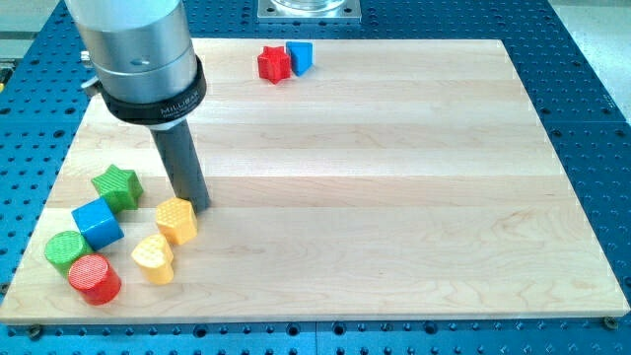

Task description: Separate the triangle from the red star

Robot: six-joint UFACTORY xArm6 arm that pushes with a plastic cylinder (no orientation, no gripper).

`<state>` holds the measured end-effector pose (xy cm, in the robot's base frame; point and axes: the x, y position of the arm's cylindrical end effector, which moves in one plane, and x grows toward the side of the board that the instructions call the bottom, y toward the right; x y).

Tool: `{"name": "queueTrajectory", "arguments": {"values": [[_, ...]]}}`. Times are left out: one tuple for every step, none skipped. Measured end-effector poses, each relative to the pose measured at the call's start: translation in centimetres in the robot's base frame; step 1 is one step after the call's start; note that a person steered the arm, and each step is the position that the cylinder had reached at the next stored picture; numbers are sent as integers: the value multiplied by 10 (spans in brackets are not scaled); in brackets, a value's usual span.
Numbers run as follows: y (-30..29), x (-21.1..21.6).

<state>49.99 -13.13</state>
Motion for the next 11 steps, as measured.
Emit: {"name": "queueTrajectory", "arguments": {"values": [[5,-1],[67,-46],[155,-79],[194,-171],[185,-269],[134,-305],[97,-245],[79,-167],[77,-129],[56,-188],[93,-218]]}}
